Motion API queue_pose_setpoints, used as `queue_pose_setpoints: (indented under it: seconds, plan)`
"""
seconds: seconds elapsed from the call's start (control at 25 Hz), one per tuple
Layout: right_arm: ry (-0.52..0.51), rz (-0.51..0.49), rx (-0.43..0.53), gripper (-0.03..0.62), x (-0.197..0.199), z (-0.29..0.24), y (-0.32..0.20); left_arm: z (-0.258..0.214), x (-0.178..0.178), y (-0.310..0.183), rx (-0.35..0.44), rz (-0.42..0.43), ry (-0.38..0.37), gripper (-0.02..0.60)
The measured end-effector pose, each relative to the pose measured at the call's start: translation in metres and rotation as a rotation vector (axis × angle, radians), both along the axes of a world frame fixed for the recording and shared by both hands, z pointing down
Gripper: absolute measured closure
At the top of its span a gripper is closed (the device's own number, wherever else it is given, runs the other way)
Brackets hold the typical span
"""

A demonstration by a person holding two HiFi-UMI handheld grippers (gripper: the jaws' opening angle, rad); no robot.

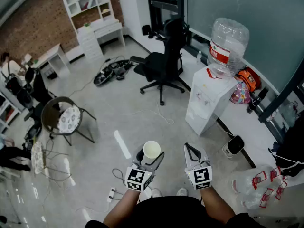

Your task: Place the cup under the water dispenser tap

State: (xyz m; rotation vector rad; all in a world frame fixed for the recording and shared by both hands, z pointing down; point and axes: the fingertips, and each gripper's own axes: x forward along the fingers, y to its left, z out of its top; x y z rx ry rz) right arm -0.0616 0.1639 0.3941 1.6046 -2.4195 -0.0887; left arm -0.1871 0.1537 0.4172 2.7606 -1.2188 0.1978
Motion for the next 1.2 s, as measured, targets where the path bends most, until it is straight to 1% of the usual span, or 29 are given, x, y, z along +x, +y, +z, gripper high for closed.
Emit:
queue_pose_setpoints:
  seconds: [0.28,0.48,0.8,0.92,1.2]
  plan:
    - [0.005,0.010,-0.013,0.592,-0.015,0.010,0.002,0.009,-0.017,0.001,-0.011,0.004,-0.007,0.233]
    - [-0.032,0.047,-0.009,0.591,-0.022,0.014,-0.001,0.013,-0.030,0.001,-0.019,0.014,-0.011,0.233]
    - [-0.043,0.093,-0.012,0.591,-0.046,0.023,0.002,0.023,-0.053,0.004,-0.017,0.057,-0.021,0.232]
    - [-0.049,0.118,-0.027,0.591,-0.052,0.031,0.004,0.029,-0.061,0.004,-0.021,0.072,-0.025,0.232]
    - [-0.026,0.121,-0.050,0.591,-0.063,0.041,-0.012,0.043,-0.070,-0.014,-0.045,0.087,-0.035,0.232]
